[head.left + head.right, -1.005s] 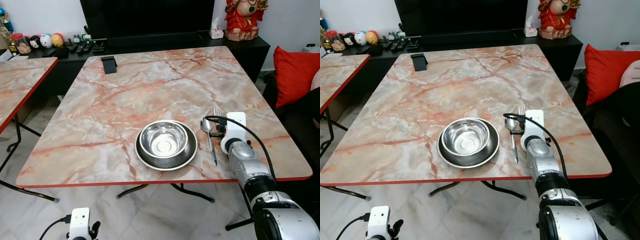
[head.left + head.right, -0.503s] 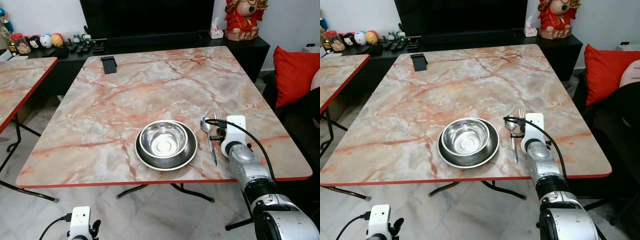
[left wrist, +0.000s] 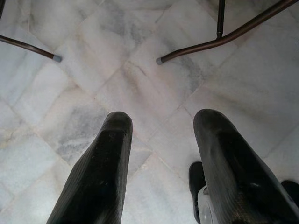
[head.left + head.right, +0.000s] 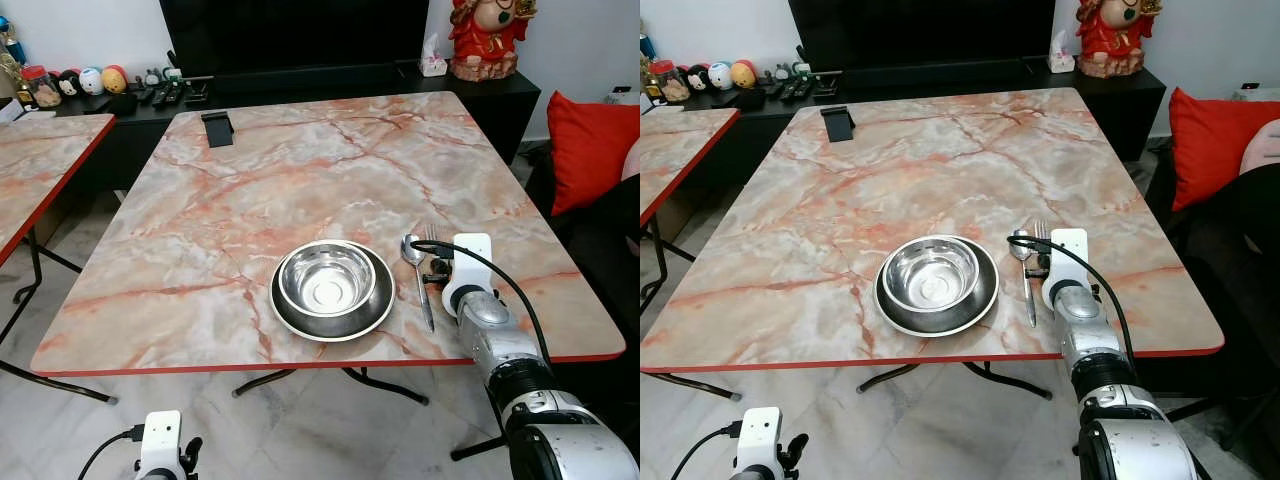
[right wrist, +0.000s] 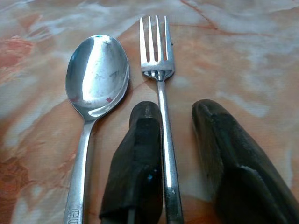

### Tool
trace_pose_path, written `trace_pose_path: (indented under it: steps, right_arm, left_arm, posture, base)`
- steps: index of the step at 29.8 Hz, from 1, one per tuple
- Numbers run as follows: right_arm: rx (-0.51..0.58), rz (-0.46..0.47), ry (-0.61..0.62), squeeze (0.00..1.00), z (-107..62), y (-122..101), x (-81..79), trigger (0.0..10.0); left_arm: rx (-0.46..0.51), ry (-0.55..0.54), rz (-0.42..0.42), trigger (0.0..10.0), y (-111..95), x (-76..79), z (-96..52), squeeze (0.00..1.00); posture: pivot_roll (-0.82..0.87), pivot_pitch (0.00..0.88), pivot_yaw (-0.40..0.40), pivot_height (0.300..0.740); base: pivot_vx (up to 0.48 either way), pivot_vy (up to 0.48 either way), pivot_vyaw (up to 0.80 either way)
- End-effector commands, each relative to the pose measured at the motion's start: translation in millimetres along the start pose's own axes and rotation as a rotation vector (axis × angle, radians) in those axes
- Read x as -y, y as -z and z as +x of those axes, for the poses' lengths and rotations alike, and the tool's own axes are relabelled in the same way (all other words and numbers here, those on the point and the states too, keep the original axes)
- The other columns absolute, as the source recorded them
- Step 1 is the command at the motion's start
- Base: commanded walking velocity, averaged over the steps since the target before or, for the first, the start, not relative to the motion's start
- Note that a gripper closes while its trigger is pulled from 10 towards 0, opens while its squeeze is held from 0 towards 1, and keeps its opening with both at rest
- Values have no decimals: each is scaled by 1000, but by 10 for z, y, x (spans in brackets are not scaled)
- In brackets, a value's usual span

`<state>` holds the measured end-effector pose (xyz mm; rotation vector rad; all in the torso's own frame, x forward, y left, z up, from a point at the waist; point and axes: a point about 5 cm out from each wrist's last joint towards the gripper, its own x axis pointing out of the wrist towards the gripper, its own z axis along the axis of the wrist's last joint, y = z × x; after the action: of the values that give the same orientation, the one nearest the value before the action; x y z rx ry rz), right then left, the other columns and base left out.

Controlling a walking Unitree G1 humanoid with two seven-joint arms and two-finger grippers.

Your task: Setting the table

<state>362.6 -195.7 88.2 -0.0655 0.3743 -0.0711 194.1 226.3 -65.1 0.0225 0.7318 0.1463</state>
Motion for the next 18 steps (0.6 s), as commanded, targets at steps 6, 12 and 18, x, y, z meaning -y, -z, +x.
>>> trace_pose_path:
  steps: [6, 12, 18]
  right_arm:
    - [6, -4, -4, 573, -2, -4, -28, 10000]
    - [8, -17, 8, 565, -1, -9, -14, 10000]
    - [0, -29, 63, 220, -4, 6, 60, 10000]
  left_arm:
    - [4, -13, -4, 10000, -10, -19, 1, 0]
    - [7, -12, -3, 10000, -17, -18, 3, 0]
    - [9, -11, -2, 10000, -24, -15, 4, 0]
  posture:
    - [-79, 0, 86, 714]
    - [-78, 0, 87, 714]
    - [-77, 0, 88, 714]
  base:
    - [0, 0, 0]
    - [0, 0, 0]
    - [0, 0, 0]
